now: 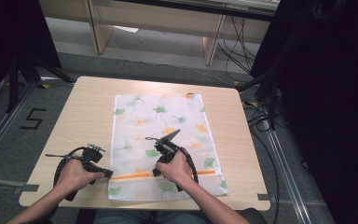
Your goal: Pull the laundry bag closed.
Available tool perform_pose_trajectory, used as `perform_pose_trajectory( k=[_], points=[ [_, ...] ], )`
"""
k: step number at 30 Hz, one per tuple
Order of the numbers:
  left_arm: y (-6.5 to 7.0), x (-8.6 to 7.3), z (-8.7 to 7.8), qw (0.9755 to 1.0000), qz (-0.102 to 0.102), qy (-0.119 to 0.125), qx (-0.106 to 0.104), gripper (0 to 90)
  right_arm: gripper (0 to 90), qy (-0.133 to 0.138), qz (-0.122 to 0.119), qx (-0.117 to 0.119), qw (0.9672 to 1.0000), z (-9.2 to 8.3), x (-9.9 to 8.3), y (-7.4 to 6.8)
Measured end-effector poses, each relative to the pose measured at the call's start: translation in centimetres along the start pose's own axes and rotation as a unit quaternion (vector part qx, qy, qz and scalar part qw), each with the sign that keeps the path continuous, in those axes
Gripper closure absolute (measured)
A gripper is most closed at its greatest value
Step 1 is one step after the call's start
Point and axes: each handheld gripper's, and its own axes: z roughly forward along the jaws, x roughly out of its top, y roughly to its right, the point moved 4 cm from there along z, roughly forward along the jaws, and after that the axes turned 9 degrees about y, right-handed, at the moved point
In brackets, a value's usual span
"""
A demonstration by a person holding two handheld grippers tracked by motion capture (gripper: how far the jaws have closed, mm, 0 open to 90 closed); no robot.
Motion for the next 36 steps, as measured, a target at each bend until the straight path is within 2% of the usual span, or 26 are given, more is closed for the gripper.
perform_pose_trajectory(
  k=[2, 3, 4, 5, 6, 7, 9, 10, 13, 15, 18, 19, 20, 22, 23, 24, 25, 26, 27, 28, 30, 31, 32, 34, 35, 36],
  points=[
    [0.0, 0.0, 0.0, 1.0000, 0.000, 0.000, 0.000, 87.8, 90.0, 0.008, 0.012, -0.005, 0.9999, 0.0, -0.1, 0.0],
    [0.0, 0.0, 0.0, 1.0000, 0.000, 0.000, 0.000, 87.8, 90.0, 0.012, 0.007, -0.003, 0.9999, 0.0, -0.1, 0.2],
    [0.0, 0.0, 0.0, 1.0000, 0.000, 0.000, -0.002, 87.8, 90.0, 0.003, 0.004, -0.002, 1.0000, -0.1, -0.2, 0.3],
    [0.0, 0.0, 0.0, 1.0000, 0.000, 0.000, -0.002, 87.8, 90.0, 0.002, 0.009, -0.006, 0.9999, -0.2, -0.2, 0.3],
    [0.0, 0.0, 0.0, 1.0000, 0.000, 0.000, -0.001, 87.8, 90.0, 0.008, 0.027, -0.004, 0.9996, -0.1, -0.3, 0.1],
    [0.0, 0.0, 0.0, 1.0000, 0.000, 0.000, 0.000, 87.8, 90.0, 0.011, 0.012, -0.009, 0.9998, 0.0, -0.3, 0.5],
    [0.0, 0.0, 0.0, 1.0000, 0.000, 0.000, 0.000, 87.8, 90.0, 0.001, 0.022, -0.008, 0.9997, -0.3, -0.4, 0.4],
    [0.0, 0.0, 0.0, 1.0000, 0.000, 0.000, 0.000, 87.8, 90.0, 0.005, 0.008, -0.001, 1.0000, -0.2, -0.3, 0.6],
    [0.0, 0.0, 0.0, 1.0000, 0.000, 0.000, 0.000, 87.8, 90.0, 0.014, 0.014, -0.005, 0.9998, -0.2, -0.4, 0.6],
    [0.0, 0.0, 0.0, 1.0000, -0.001, 0.000, -0.001, 87.8, 90.0, 0.003, 0.017, 0.002, 0.9998, -0.4, -0.4, 0.6],
    [0.0, 0.0, 0.0, 1.0000, 0.000, 0.000, 0.000, 87.8, 90.0, 0.001, 0.018, 0.002, 0.9998, -0.4, -0.5, 0.5],
    [0.0, 0.0, 0.0, 1.0000, 0.000, 0.000, 0.000, 87.8, 90.0, 0.004, 0.008, 0.000, 1.0000, -0.4, -0.5, 0.7],
    [0.0, 0.0, 0.0, 1.0000, 0.000, 0.000, -0.001, 87.8, 90.0, 0.020, 0.007, -0.004, 0.9998, -0.3, -0.5, 0.8],
    [0.0, 0.0, 0.0, 1.0000, -0.001, 0.001, -0.001, 87.8, 90.0, 0.002, 0.020, -0.005, 0.9998, -0.6, -0.6, 0.8],
    [0.0, 0.0, 0.0, 1.0000, -0.002, 0.001, -0.001, 87.8, 90.0, 0.044, -0.048, 0.009, 0.9979, 0.1, -0.3, 1.6],
    [0.0, 0.0, 0.0, 1.0000, -0.002, 0.001, -0.001, 87.8, 90.0, 0.008, 0.010, 0.001, 0.9999, -0.5, -0.6, 0.9],
    [0.0, 0.0, 0.0, 1.0000, -0.002, 0.001, -0.001, 87.8, 90.0, 0.003, 0.021, 0.001, 0.9998, -0.6, -0.7, 0.7],
    [0.0, 0.0, 0.0, 1.0000, -0.003, 0.001, 0.000, 87.8, 90.0, 0.014, 0.021, -0.003, 0.9997, -0.4, -0.7, 0.8],
    [0.0, 0.0, 0.0, 1.0000, -0.001, 0.001, -0.001, 87.8, 90.0, 0.008, 0.022, -0.003, 0.9997, -0.5, -0.7, 0.7],
    [0.0, 0.0, 0.0, 1.0000, -0.001, 0.001, 0.000, 87.8, 90.0, 0.008, 0.012, -0.001, 0.9999, -0.6, -0.7, 0.9],
    [0.0, 0.0, 0.0, 1.0000, -0.002, 0.001, 0.000, 87.8, 90.0, 0.009, 0.020, -0.003, 0.9997, -0.6, -0.8, 0.7],
    [0.0, 0.0, 0.0, 1.0000, -0.002, 0.001, 0.000, 87.8, 90.0, 0.011, 0.016, -0.007, 0.9998, -0.6, -0.8, 0.8],
    [0.0, 0.0, 0.0, 1.0000, -0.002, 0.001, 0.000, 87.8, 90.0, 0.000, 0.024, -0.010, 0.9997, -0.8, -0.8, 0.8],
    [0.0, 0.0, 0.0, 1.0000, -0.002, 0.001, 0.000, 87.8, 90.0, 0.014, 0.024, -0.014, 0.9995, -0.7, -0.8, 0.9],
    [0.0, 0.0, 0.0, 1.0000, -0.002, 0.001, 0.000, 87.8, 90.0, 0.021, 0.006, -0.010, 0.9997, -0.7, -0.8, 1.1],
    [0.0, 0.0, 0.0, 1.0000, -0.002, 0.001, 0.000, 87.8, 90.0, 0.005, 0.017, -0.006, 0.9998, -1.0, -0.8, 1.1]
  ],
)
